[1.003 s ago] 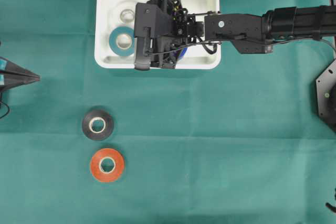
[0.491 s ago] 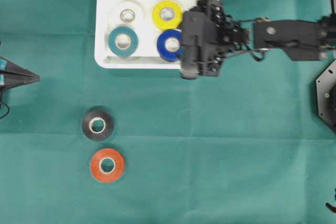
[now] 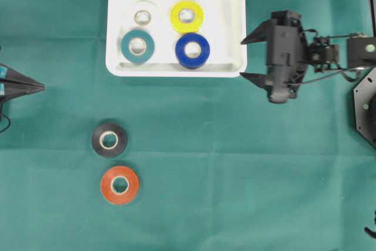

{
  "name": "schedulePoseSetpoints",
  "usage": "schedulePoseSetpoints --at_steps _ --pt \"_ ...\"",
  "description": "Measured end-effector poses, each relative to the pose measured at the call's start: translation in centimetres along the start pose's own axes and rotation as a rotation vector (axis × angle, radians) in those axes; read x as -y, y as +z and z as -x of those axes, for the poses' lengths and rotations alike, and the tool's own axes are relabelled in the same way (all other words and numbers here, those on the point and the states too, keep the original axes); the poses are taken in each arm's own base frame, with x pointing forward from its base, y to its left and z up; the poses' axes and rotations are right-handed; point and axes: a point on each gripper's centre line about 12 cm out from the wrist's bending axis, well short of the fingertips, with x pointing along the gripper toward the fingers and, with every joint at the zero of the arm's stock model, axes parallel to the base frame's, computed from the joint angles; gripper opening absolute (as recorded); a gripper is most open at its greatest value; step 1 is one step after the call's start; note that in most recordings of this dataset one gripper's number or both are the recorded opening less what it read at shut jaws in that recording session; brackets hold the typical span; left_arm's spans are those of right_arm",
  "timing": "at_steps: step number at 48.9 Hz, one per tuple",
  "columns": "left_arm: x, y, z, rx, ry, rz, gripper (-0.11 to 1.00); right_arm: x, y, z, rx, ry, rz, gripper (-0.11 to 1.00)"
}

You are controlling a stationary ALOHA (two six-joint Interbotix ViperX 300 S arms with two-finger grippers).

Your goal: Put the tape into the white case with the right arm.

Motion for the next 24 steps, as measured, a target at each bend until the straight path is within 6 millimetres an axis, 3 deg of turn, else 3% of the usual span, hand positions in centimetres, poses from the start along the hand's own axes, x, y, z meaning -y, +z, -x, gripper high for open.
schedulePoseSetpoints --at_steps 24 --pt "0.0 0.0 0.0 -0.002 0.000 0.000 0.00 -0.6 -4.9 5.3 0.075 0.000 -0.008 0.50"
